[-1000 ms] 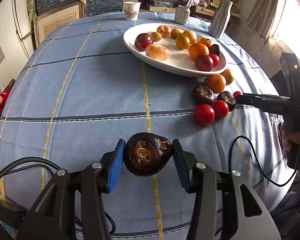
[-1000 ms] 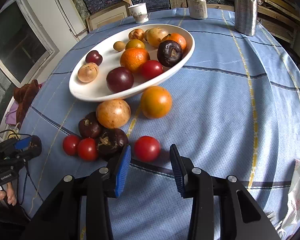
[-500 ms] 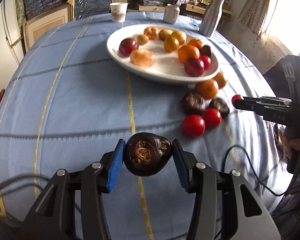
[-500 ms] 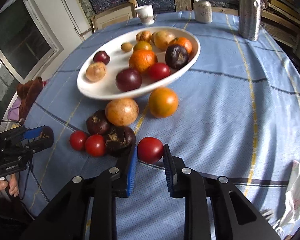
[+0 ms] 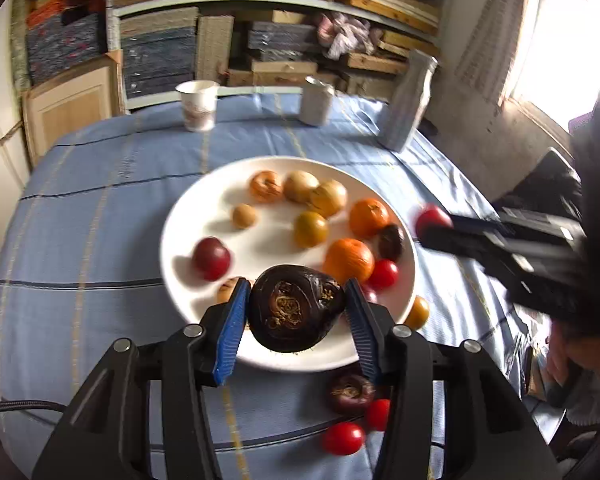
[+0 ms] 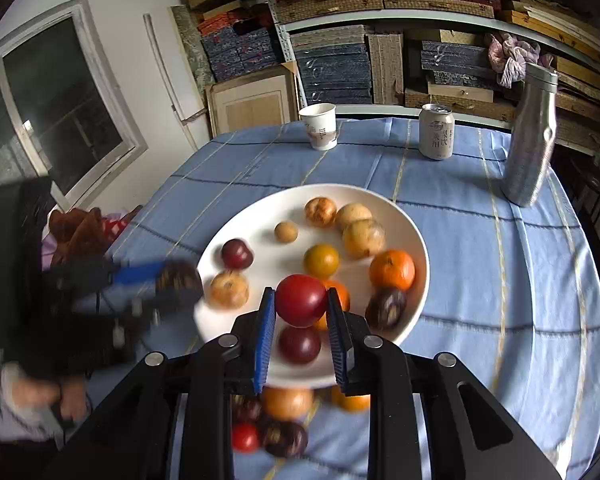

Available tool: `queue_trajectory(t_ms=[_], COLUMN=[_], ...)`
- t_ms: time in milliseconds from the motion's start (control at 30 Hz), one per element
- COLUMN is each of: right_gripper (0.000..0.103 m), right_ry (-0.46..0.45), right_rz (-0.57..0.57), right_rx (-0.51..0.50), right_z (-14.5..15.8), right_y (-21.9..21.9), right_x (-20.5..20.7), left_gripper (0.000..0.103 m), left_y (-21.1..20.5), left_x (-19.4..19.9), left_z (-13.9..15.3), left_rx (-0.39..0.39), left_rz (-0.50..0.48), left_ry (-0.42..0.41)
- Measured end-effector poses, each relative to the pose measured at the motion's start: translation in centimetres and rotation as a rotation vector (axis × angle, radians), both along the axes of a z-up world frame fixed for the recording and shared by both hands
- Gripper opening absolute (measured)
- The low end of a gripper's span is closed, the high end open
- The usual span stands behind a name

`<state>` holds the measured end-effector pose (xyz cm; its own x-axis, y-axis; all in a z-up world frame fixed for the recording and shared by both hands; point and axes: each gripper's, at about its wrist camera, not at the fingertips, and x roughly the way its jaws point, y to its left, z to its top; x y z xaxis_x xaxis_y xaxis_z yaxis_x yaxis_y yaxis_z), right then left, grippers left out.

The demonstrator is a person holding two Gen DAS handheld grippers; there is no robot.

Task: Organize fruits
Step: 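Place the purple fruit on the plate with the left tool while the right tool places a red tomato, then withdraw both open tools from the plate toward the remaining fruit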

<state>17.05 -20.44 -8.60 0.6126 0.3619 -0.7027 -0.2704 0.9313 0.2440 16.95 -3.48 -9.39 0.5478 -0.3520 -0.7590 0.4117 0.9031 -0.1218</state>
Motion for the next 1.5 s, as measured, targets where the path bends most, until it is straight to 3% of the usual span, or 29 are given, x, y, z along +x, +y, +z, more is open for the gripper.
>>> queue_trajectory(t_ms=[200, 467, 567, 600, 733, 900, 1133, 1300, 1500], right_gripper=[0.026, 0.026, 0.032, 0.036, 0.036, 0.037, 0.056, 0.069, 0.072], right_ry=[0.057, 0.117, 0.123, 0.121, 0.096, 0.038, -0.032, 0.001, 0.121], right_rz=[-0.016, -0.039, -0.04, -0.043, -0.051, -0.068, -0.103, -0.133, -0.186], right_rx=[-0.007, -0.017, -0.012, -0.009, 0.007, 0.034, 0.068, 0.075, 0.076], right_z=[-2.6, -5.3, -5.5, -5.4, -4.3, -1.3, 1.6, 0.2, -3.7], right_y=[0.5, 0.8, 0.8, 0.8, 0.4, -0.7, -2.6, -3.5, -4.9], right_x=[3.8, 5.9, 5.9, 5.8, 5.3, 3.4, -1.9, -5.5, -8.8], left_gripper=[0.047, 0.048, 0.056, 0.056, 0.056, 0.056, 0.058, 0.06, 0.063], left_y=[-1.8, -2.1, -2.1, -2.1, -1.8, -0.7, 0.9, 1.5, 1.7], left_x=[0.8, 2.4, 2.5, 2.6, 2.5, 1.5, -1.7, -5.3, -7.8], left_z=[-3.0, -4.5, -4.6, -4.6, -4.2, -2.7, -1.7, -3.0, -5.3], left_rx=[0.017, 0.014, 0.009, 0.006, 0.004, -0.007, 0.004, 0.05, 0.104], left_rz=[-0.021, -0.004, 0.003, 0.005, 0.01, 0.031, 0.045, 0.019, -0.014], left_ry=[0.068, 0.106, 0.105, 0.103, 0.098, 0.069, 0.049, 0.065, 0.109])
